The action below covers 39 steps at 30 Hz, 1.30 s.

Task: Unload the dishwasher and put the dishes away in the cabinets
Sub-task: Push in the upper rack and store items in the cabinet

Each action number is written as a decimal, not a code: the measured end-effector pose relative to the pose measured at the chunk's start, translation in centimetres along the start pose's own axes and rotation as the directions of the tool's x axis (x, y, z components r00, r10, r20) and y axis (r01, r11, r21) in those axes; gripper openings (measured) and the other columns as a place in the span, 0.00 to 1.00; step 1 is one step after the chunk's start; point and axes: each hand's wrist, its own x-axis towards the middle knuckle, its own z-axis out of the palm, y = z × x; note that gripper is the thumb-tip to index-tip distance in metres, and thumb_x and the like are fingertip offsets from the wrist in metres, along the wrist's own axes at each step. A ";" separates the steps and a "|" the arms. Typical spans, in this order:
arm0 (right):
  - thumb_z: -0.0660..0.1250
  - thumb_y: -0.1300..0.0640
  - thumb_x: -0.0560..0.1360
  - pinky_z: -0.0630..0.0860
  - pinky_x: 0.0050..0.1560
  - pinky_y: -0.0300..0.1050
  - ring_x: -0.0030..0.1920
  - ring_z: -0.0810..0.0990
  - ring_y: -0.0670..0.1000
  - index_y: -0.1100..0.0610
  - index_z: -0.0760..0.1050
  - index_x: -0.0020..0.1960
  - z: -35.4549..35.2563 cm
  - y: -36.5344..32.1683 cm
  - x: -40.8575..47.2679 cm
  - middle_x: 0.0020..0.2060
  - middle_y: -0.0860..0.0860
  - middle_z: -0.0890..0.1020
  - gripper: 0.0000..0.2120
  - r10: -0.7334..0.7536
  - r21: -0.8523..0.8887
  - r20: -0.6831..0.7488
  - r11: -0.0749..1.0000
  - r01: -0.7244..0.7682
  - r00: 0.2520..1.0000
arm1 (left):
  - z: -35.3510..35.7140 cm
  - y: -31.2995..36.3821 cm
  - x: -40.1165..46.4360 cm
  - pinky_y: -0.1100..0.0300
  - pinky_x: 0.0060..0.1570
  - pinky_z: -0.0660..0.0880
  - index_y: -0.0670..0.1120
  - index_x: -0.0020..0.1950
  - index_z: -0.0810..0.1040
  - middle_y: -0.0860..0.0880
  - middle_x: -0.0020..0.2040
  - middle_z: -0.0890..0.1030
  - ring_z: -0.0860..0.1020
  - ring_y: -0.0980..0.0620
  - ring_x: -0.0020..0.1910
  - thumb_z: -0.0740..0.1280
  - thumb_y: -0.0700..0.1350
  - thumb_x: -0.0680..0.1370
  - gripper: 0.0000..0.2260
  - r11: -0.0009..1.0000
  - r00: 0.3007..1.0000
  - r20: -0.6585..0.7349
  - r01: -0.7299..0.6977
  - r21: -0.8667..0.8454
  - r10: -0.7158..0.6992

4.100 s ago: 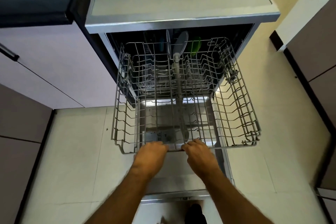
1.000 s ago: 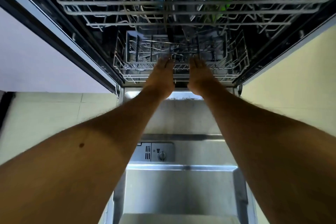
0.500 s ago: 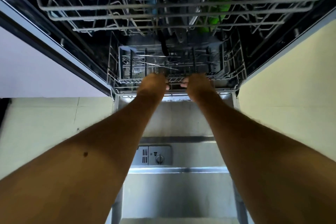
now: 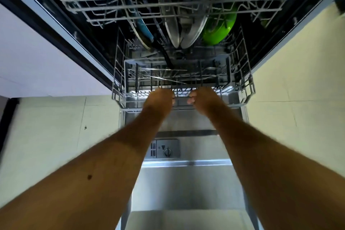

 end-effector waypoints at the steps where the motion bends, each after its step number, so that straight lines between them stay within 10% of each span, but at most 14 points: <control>1: 0.62 0.57 0.80 0.70 0.65 0.46 0.63 0.77 0.56 0.56 0.82 0.60 0.3 0.0 -0.7 0.62 0.55 0.81 0.13 0.002 -0.024 0.020 1.000 -0.001 1.000 | 0.3 -0.1 -0.8 0.50 0.53 0.80 0.43 0.59 0.80 0.42 0.53 0.82 0.81 0.46 0.50 0.63 0.39 0.80 0.10 1.000 1.000 0.019 -0.003 -0.004 0.003; 39: 0.64 0.67 0.77 0.78 0.59 0.44 0.52 0.82 0.50 0.53 0.83 0.56 9.4 0.9 -20.9 0.52 0.51 0.85 0.15 0.042 0.052 0.145 0.997 -0.050 0.989 | 8.9 -0.5 -19.5 0.53 0.53 0.79 0.51 0.54 0.82 0.49 0.48 0.82 0.81 0.49 0.48 0.65 0.46 0.78 0.08 0.997 0.977 0.207 -0.035 -0.067 0.049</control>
